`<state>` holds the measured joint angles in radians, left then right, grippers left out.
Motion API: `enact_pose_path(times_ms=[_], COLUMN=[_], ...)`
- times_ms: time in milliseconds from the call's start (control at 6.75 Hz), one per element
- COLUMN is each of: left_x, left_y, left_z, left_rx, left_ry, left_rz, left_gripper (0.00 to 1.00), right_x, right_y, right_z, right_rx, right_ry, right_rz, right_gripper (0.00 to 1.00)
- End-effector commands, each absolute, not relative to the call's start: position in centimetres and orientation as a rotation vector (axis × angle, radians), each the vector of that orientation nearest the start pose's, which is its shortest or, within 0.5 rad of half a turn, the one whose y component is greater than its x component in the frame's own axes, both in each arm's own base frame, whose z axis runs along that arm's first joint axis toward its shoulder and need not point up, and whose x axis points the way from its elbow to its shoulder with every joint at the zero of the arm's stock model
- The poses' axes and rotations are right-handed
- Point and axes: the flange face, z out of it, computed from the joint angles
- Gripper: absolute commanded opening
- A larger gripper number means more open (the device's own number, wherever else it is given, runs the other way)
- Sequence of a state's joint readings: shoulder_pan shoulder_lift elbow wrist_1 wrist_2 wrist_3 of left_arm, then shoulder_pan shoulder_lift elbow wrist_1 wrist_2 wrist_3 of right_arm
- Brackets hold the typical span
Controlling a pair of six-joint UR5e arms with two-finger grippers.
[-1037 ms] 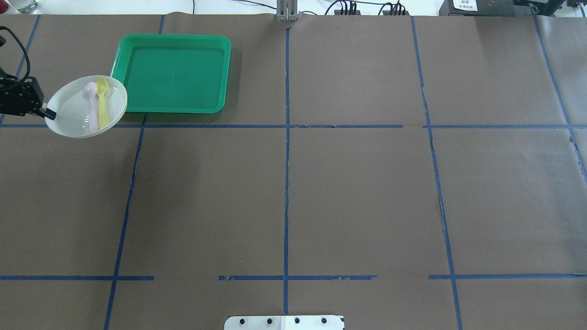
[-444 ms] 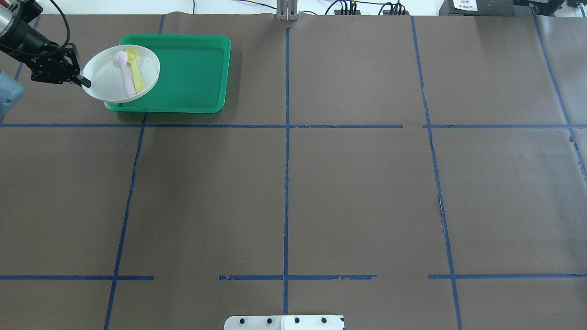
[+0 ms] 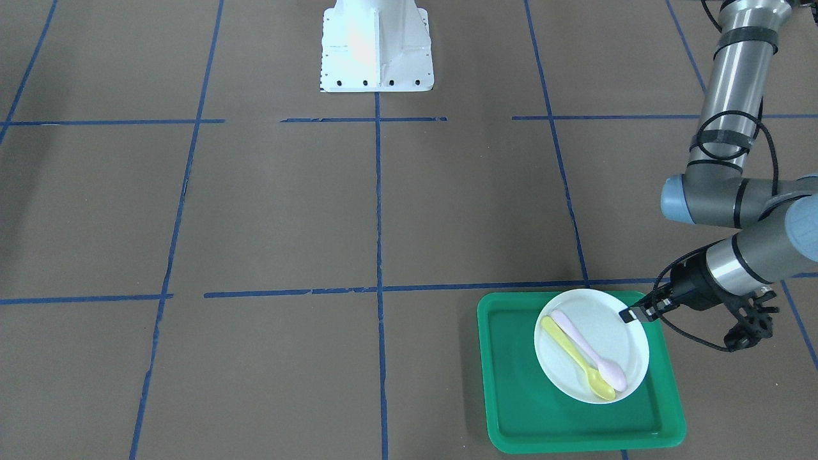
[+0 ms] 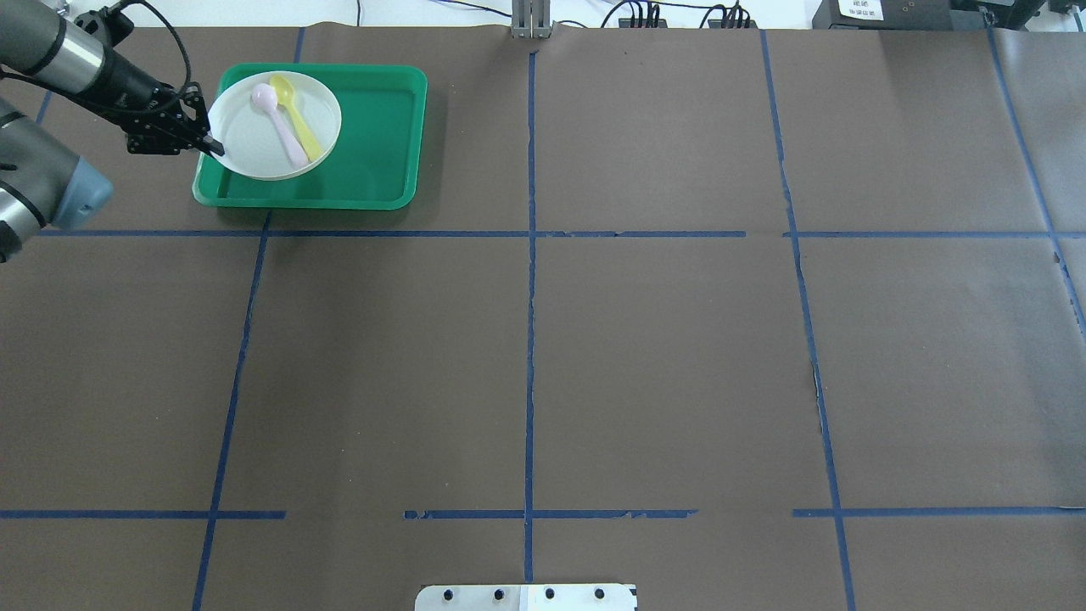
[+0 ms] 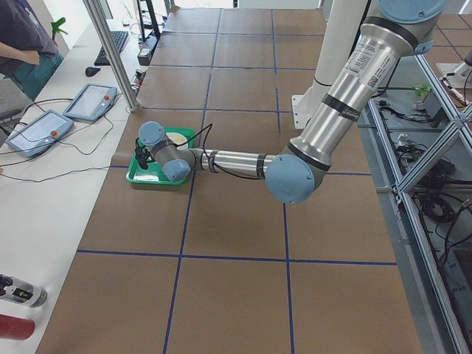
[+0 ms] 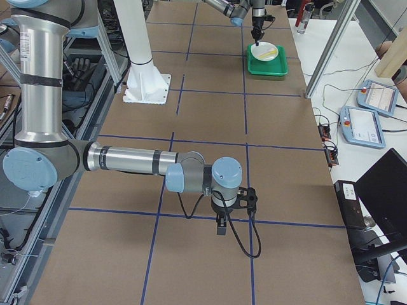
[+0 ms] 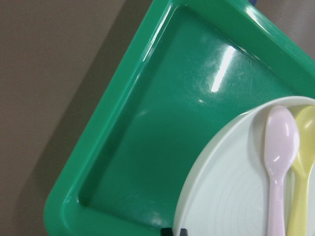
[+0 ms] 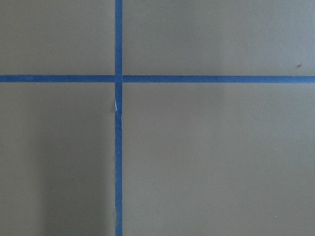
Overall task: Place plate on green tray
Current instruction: 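Lower the plate onto the green tray and open the left gripper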
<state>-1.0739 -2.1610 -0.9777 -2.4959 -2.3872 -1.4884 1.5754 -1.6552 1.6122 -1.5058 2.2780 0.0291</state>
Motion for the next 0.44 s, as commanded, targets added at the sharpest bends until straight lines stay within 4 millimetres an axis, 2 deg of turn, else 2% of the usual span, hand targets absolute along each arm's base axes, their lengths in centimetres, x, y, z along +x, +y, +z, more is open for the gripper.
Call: enact_pose_path(times_ms=[0, 296], left_x=[33.05, 33.04], left_y=[-68.34, -68.29], left_z=[48.48, 48.83], left_rx=[-0.159, -0.167], left_ry=[1.142, 1.138], left_rz=[-0.575, -0.581], left_gripper=[0.0, 0.0], right_x=[7.07, 7.07], right_y=[-45.71, -45.71], right_z=[67.62, 67.62], right_rx=[0.013, 0.013], right_ry=[-0.707, -0.707], right_rz=[0.024, 0.024], right_gripper=[1.0, 1.0])
